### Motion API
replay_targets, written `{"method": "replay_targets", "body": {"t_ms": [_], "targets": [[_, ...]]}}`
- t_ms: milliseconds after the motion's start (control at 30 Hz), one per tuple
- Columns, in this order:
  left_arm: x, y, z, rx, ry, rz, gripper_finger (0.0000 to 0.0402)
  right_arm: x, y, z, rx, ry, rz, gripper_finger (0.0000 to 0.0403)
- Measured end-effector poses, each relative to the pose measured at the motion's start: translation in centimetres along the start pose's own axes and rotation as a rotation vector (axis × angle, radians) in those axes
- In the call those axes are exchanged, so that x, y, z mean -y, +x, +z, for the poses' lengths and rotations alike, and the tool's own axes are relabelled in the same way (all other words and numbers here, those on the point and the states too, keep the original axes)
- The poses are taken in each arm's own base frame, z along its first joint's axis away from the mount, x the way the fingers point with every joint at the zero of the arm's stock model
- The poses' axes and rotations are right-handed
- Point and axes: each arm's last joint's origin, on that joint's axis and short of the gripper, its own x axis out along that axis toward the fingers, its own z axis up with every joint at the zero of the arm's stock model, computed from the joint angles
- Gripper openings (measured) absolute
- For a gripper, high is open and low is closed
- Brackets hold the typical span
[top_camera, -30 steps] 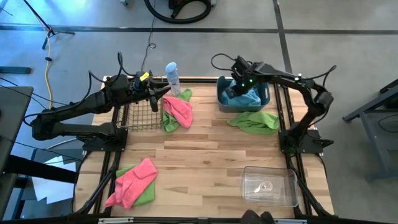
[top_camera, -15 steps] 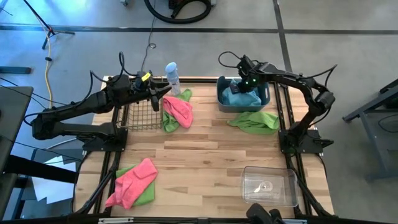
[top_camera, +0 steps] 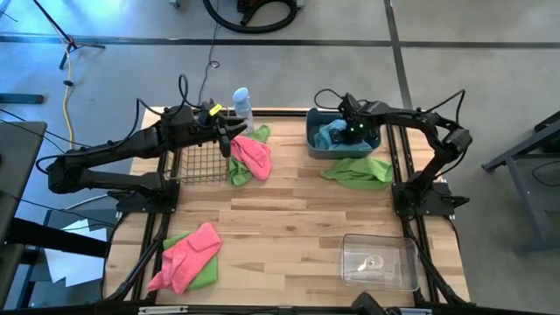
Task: Sort microfiber towel by color & place in baskets
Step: Put the blue towel into the blue bin, then put the top right green towel into the wire basket
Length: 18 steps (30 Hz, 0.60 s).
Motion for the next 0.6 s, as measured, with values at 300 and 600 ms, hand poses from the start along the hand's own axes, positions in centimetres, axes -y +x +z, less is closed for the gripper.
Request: {"method": "replay_targets", "body": {"t_ms": [300, 600], "targets": [[0.2, 0.0, 0.6, 0.054, -0.006, -0.034, 0.0104, -0.7, -1.2, 0.9, 0.035, -0.012, 0.021, 0.0000], [0.3, -0.1, 0.7, 0.065, -0.004, -0.051, 0.0104, -2.5, -7.6, 2.9, 0.180, -0.104, 0.084, 0.0000]]}}
